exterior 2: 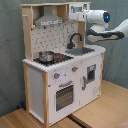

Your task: Play with the kitchen

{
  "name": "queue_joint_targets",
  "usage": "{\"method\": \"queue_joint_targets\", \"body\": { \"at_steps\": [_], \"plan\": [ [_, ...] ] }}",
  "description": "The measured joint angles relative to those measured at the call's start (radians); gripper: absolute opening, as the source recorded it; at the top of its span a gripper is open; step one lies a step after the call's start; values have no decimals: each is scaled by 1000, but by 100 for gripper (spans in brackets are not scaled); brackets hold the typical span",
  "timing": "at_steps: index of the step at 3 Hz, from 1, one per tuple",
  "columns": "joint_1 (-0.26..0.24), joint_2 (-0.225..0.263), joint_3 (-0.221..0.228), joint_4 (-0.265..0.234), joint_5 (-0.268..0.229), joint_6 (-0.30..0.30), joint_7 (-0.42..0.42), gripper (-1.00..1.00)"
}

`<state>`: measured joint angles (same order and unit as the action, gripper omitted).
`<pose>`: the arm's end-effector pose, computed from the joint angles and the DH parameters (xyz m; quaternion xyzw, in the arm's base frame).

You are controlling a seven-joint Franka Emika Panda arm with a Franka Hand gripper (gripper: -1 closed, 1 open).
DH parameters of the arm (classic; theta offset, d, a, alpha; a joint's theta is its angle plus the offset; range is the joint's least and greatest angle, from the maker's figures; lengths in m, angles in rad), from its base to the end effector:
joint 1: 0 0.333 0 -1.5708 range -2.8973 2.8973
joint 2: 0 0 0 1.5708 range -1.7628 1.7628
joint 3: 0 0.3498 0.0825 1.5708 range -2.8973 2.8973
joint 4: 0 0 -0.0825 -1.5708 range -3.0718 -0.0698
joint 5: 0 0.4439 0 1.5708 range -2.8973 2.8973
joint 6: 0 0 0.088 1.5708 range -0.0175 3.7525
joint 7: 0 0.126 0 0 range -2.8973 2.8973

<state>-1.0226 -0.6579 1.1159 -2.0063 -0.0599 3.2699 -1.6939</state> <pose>0.5415 0.2671 0.7325 0.2719 0.6480 0.2831 0.6527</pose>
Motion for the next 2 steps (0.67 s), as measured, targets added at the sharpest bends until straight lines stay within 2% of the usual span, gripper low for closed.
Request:
{"method": "queue_joint_targets", "body": {
  "at_steps": [2],
  "plan": [
    [152, -1, -114, -89, -1, 18, -9, -100]
  ]
}}
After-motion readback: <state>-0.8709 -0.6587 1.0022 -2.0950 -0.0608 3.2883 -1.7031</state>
